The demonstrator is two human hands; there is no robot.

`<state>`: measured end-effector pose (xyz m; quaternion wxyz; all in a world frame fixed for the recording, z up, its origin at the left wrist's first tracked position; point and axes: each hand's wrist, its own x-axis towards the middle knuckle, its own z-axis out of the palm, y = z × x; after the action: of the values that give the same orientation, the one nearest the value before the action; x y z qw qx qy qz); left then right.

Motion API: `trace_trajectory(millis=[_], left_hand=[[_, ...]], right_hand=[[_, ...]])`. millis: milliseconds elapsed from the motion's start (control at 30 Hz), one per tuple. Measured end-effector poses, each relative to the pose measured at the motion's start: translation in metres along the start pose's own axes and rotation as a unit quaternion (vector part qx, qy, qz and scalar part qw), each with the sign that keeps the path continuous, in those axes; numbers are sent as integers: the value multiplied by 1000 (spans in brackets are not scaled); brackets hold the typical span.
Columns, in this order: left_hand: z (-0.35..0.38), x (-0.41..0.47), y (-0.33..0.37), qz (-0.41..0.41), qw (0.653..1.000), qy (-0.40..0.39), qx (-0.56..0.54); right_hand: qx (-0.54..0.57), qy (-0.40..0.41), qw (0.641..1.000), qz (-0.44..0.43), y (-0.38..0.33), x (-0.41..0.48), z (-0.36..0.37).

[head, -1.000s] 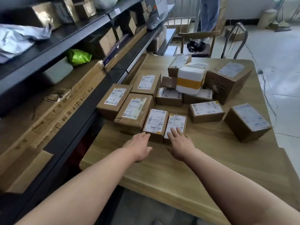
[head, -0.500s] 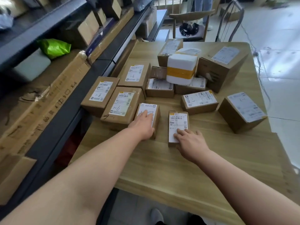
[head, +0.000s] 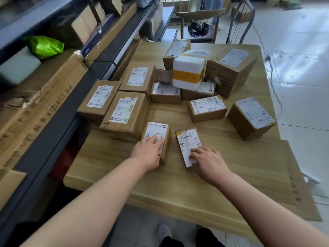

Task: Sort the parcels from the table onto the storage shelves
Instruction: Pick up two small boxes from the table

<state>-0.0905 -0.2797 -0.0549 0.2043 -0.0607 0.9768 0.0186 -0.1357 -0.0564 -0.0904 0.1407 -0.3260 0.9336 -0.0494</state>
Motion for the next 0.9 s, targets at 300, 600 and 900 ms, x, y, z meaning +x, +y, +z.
trace_trajectory(millis=[300, 600, 900], left_hand=[[18, -34, 14, -56, 985, 77, -145], [40, -27, 23, -245, 898, 78, -358], [49, -43, 29, -302, 849, 97, -424]], right_hand=[[141, 23, 989, 37, 9, -19, -5], [249, -65, 956, 140, 16, -6, 18], [328, -62, 932, 138, 23, -2, 20]])
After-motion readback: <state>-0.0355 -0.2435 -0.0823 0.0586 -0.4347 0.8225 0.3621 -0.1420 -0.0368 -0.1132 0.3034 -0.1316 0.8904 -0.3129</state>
